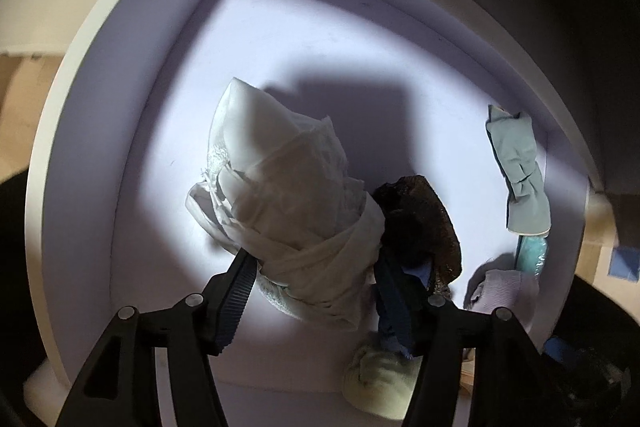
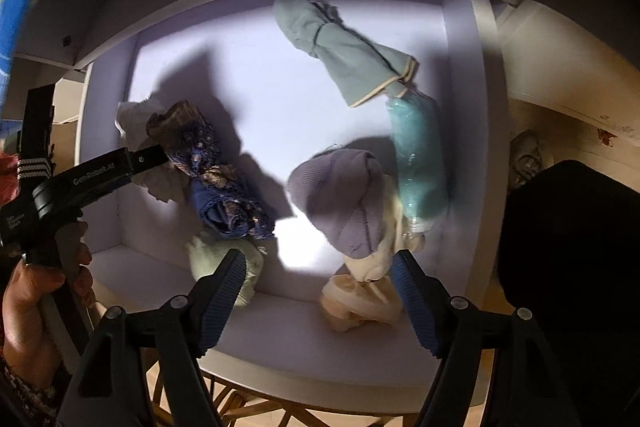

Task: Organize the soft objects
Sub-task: 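Grasp the white crumpled cloth in the drawer with the left gripper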

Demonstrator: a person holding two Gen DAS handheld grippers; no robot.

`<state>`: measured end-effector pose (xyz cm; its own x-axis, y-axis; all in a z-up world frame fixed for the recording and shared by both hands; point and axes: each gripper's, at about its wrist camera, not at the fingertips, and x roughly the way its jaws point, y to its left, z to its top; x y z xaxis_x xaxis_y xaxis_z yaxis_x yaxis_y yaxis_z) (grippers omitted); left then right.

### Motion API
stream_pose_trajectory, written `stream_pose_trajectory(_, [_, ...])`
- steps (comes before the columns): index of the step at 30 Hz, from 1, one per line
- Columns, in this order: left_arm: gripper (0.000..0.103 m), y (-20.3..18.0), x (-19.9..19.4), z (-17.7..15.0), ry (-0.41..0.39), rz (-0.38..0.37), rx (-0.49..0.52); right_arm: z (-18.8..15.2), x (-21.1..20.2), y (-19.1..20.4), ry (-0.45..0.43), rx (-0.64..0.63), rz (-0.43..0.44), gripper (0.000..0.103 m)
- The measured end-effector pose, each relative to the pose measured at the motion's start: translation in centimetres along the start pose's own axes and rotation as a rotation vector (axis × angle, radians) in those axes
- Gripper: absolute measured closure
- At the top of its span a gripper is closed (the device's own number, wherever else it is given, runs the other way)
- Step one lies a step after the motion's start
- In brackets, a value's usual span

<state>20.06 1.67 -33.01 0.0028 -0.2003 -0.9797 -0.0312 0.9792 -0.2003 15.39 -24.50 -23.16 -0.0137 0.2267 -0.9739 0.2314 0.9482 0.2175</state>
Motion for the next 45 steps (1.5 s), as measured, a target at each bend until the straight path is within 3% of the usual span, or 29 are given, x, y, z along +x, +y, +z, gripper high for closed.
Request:
stream_pose_trajectory(10, [0.042, 0.1, 0.2, 0.0, -0.017, -0.021, 0.031, 1.1, -0.7, -3.5, -0.03, 0.11, -0.028, 0.027])
stream_pose_trajectory(15, [0.05, 0.1, 0.2, 0.2, -0.024, -0.013, 0.09, 1.1, -0.9, -3.9, -0.031, 0.13, -0.026, 0.027])
stream_pose_trajectory(20, [0.056, -0.1, 0.0, -0.4, -0.019, -0.016, 0.114, 1.1, -0.5, -3.6, -0.029, 0.123, -0.016, 0.027])
stream_pose_trajectory(33, [0.057, 0.5, -2.4, -0.2, -0.024, 0.001, 0.135, 1.1, -0.3, -2.6, -0.027, 0.08, 0.003, 0.027])
stream_pose_trajectory(40, [0.057, 1.0, -4.2, -1.1, -0.031, -0.007, 0.113, 1.1, -0.5, -2.5, -0.029, 0.078, 0.021, 0.027])
stream_pose_trajectory(45, [0.057, 0.2, -5.9, -3.0, -0.036, 0.002, 0.16, 1.2, -0.6, -2.2, -0.035, 0.068, 0.027, 0.027])
